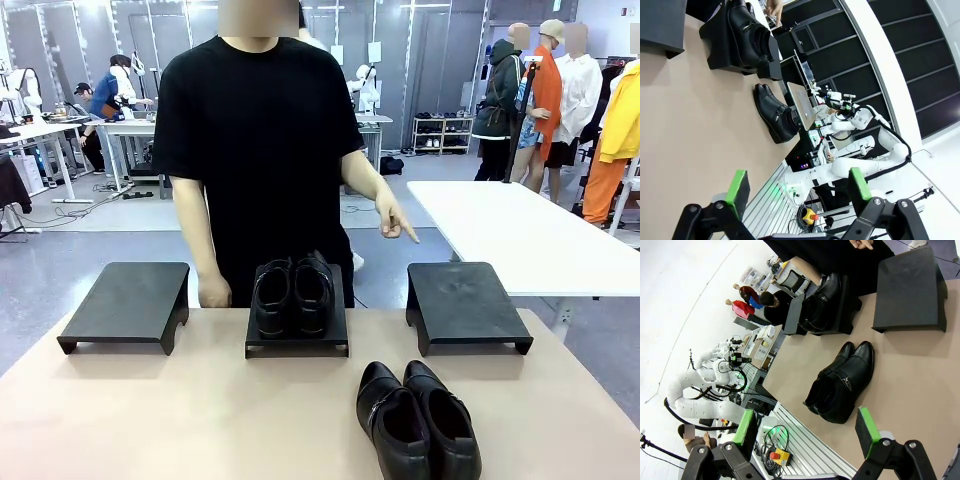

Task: Place the shoes on the stand as instructed by the person.
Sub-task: Pick up another pair of Shoes and place it on the Shoes Stand indicated by the person.

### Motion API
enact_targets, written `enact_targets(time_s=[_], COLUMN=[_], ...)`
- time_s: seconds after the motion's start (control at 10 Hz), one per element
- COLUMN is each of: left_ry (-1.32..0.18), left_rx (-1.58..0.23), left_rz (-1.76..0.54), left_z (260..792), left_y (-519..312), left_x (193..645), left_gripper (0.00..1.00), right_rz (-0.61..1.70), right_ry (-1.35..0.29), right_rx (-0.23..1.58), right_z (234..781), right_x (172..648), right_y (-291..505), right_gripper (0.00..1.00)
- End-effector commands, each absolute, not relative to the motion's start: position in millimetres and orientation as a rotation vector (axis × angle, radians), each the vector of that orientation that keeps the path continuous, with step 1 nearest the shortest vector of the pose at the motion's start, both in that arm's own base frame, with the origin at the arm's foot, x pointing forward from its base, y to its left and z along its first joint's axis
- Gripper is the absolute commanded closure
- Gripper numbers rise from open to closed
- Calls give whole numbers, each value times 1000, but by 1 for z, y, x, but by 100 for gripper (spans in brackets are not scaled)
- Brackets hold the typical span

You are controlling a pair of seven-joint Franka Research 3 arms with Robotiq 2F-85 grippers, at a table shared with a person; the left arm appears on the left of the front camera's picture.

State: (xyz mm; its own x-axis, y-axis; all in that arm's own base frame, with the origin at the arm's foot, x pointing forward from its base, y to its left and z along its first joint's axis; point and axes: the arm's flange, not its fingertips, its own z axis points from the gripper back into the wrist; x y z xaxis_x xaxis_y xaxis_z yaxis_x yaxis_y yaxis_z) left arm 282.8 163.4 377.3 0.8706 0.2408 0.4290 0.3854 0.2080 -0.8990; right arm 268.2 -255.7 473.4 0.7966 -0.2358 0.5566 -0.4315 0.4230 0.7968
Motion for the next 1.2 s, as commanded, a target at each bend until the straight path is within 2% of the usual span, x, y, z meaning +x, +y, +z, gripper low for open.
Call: enact_targets(time_s=[0.0, 0.7, 1.1], left_ry=[-561, -561, -561], left_rx=[-1389, -1389, -1389], left_rz=[-120, -120, -120], left_z=[381, 381, 381], left_y=[164, 164, 164], left_x=[282, 282, 282], left_gripper=[0, 0, 0], right_rz=[146, 135, 176], right_ry=[-683, -675, -442], right_rx=[1153, 1151, 1003], right_z=[475, 473, 548], right_x=[266, 268, 286], right_y=[-256, -256, -198], right_gripper=[0, 0, 0])
